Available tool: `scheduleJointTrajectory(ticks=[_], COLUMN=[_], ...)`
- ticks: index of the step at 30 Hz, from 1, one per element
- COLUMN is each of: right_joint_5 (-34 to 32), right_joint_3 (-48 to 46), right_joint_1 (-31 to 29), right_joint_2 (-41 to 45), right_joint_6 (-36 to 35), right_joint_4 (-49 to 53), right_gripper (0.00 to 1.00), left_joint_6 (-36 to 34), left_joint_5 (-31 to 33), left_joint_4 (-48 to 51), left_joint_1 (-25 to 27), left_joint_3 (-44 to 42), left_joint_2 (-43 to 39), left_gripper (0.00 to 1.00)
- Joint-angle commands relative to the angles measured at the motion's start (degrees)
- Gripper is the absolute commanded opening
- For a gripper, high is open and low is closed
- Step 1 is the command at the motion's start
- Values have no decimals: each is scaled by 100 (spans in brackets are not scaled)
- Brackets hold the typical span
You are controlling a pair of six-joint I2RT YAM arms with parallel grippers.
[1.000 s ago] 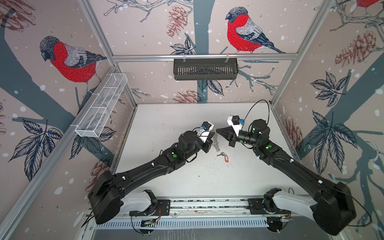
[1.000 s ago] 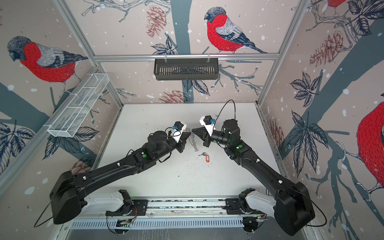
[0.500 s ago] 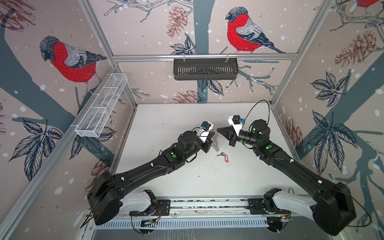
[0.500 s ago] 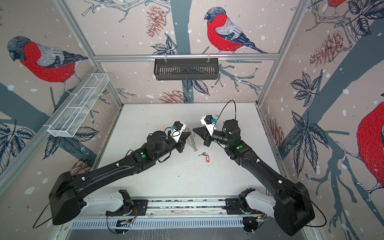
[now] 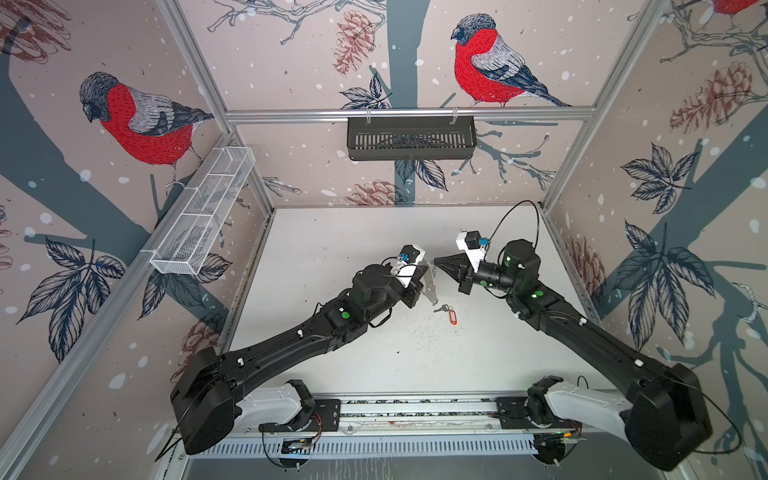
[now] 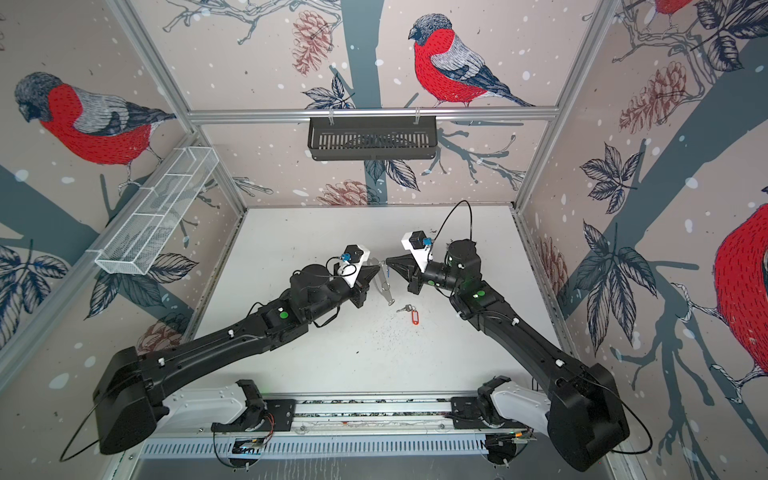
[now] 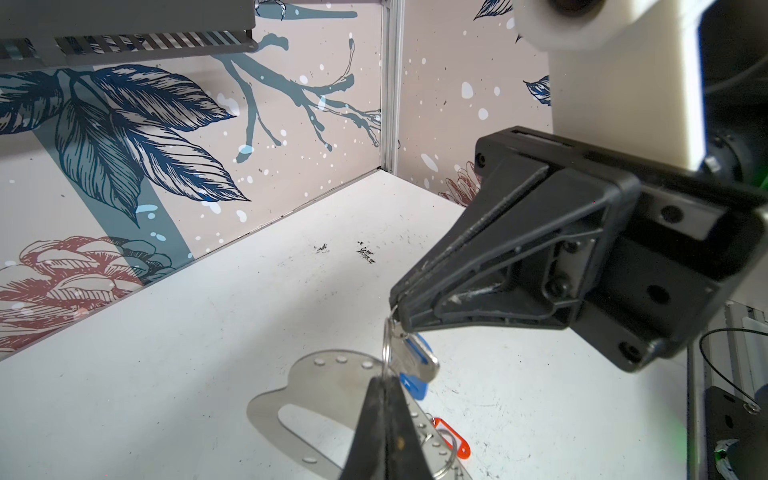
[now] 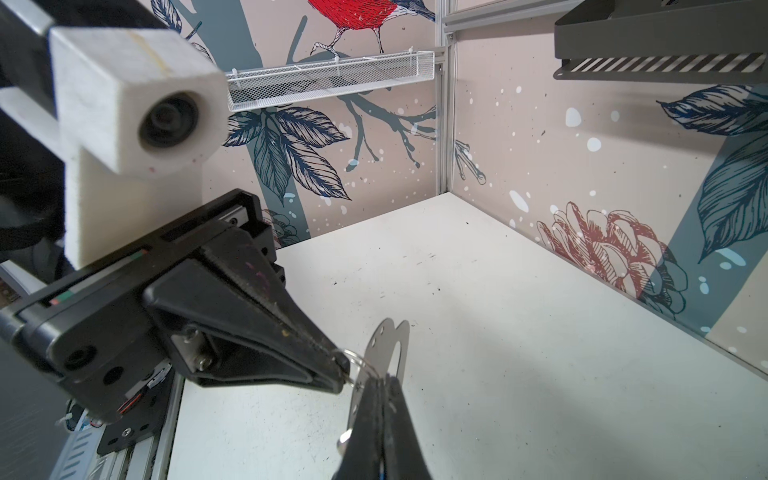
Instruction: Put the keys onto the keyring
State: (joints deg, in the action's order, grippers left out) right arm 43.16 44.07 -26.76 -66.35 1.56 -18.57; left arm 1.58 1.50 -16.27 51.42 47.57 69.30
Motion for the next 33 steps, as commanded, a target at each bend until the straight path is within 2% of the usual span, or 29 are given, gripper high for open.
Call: scheduleJointTrajectory(ticks=[1, 8, 10, 16, 26, 33], right_joint_5=[-28, 40, 12, -60, -114, -114], right_joint_3=[52, 156, 153, 133, 86, 20], right_joint_1=[25, 33, 31, 37, 94, 145], right_joint_2=[-61, -196, -214, -208, -108, 89], right_joint_6=[19, 19, 35, 63, 72, 80], right_joint_4=[-105, 37, 21, -9, 1, -2], right_gripper=[0, 0, 10, 24, 28, 25], left_joint_6=[-5, -17, -15, -27, -65, -205], left_joint_5=[0, -18, -9, -7, -134, -381], left_joint_4=[-317, -356, -357, -350, -322, 46], left_joint_1=[2, 7, 9, 8, 6, -17], left_joint_3=[-29, -53, -54, -59, -66, 229], left_joint_2=[-60, -93, -101, -118, -108, -30], left_gripper=[0, 0, 0, 0, 0, 0])
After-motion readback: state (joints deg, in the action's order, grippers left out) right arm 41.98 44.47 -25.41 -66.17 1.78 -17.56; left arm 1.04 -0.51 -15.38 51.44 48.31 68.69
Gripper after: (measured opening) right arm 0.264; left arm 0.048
